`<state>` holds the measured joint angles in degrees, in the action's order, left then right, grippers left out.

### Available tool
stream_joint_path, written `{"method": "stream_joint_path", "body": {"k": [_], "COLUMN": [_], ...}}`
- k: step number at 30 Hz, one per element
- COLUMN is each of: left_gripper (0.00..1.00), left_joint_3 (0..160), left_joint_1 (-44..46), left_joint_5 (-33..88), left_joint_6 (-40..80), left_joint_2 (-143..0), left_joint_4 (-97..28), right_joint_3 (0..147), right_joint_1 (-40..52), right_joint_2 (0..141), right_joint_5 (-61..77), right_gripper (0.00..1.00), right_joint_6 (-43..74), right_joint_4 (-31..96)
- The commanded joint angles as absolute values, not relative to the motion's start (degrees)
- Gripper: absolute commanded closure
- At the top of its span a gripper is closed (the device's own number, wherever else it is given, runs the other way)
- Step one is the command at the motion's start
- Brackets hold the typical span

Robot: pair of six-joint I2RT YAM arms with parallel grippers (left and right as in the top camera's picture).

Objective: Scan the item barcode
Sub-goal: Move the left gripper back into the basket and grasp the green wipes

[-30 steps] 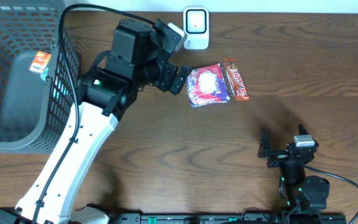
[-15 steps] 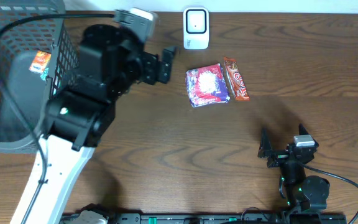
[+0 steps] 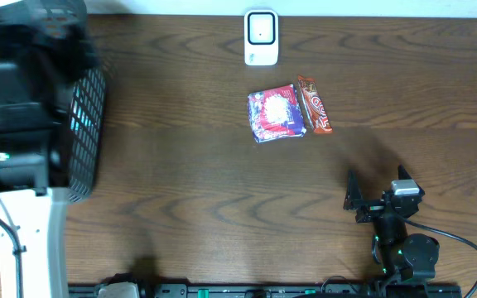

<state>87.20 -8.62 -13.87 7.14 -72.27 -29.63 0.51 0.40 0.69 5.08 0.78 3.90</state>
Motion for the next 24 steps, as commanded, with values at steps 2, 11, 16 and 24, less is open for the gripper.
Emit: {"method": "stream_joint_path", "body": {"k": [2,11,16,24], "left_gripper": [0.02,0.02,0.02,0.02], "left_joint_3": [87.9,87.9,87.9,87.9], "left_joint_1": [-17.8,-26.5,-26.3,-26.3], "left_joint_5": [-15.7,-2.1,-0.4,-0.4], "left_joint_6": [18.9,19.6,19.6,19.6], "left_joint_2": [-76.4,-85.2,-90.2,-98.7], "left_joint_4": [-31.0,-26.0,-23.1,-18.0], "right_joint_3": [0.3,0.3,0.3,0.3], "right_joint_1": [0.8,0.8,0.8,0.8], "right_joint_2": [0.4,0.4,0.4,0.4], "right_joint_5": [4.8,4.8,4.8,4.8], "right_gripper": [0.01,0.01,0.01,0.01], "right_joint_6": [0.4,0.4,0.4,0.4], "right_joint_4": [4.0,4.0,4.0,4.0]}}
